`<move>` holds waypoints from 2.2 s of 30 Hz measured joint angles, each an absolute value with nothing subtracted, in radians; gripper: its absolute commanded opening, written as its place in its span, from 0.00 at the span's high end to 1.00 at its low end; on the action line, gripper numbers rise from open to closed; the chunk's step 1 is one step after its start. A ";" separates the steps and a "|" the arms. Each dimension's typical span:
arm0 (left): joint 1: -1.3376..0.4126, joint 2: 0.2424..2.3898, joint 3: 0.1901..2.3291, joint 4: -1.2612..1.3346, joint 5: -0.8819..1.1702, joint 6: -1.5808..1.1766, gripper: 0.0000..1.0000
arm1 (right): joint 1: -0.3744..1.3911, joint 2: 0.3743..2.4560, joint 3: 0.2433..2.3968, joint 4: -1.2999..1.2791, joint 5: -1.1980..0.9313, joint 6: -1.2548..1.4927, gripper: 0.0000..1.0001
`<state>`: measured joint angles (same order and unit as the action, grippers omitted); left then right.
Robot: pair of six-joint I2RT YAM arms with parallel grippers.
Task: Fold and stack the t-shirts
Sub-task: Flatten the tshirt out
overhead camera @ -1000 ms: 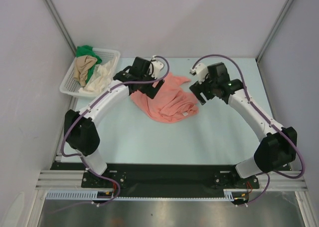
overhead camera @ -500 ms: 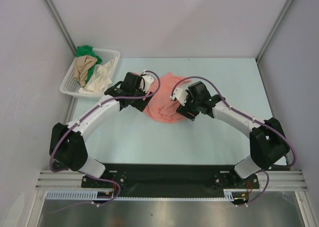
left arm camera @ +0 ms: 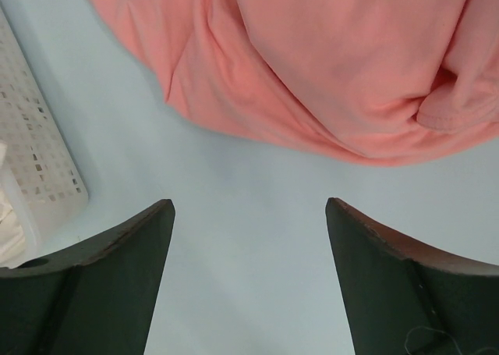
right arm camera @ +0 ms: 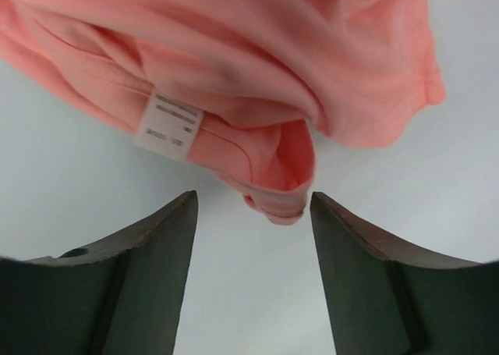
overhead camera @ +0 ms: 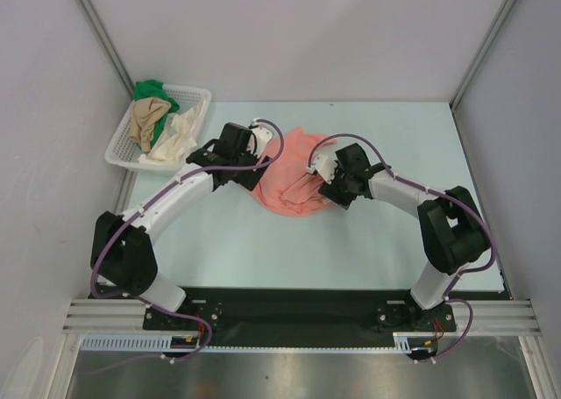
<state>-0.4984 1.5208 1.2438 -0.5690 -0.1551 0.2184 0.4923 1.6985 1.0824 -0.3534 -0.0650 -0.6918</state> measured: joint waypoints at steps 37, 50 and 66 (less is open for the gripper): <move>-0.495 1.586 1.311 -0.543 -0.229 0.247 0.22 | 0.372 1.750 1.425 -0.579 -0.260 -0.607 1.00; -0.492 1.520 1.203 -0.426 -0.326 0.373 0.27 | 0.284 1.507 1.995 -0.569 -0.281 -0.328 1.00; -0.633 1.696 1.170 -0.348 -0.138 0.462 0.22 | 0.289 1.481 1.937 -0.572 -0.196 -0.282 1.00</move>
<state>-0.6327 1.6958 1.1698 -0.3485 -0.1383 0.4622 0.2886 1.4811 1.9369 -0.5716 -0.1959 -0.2817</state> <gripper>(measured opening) 0.777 0.021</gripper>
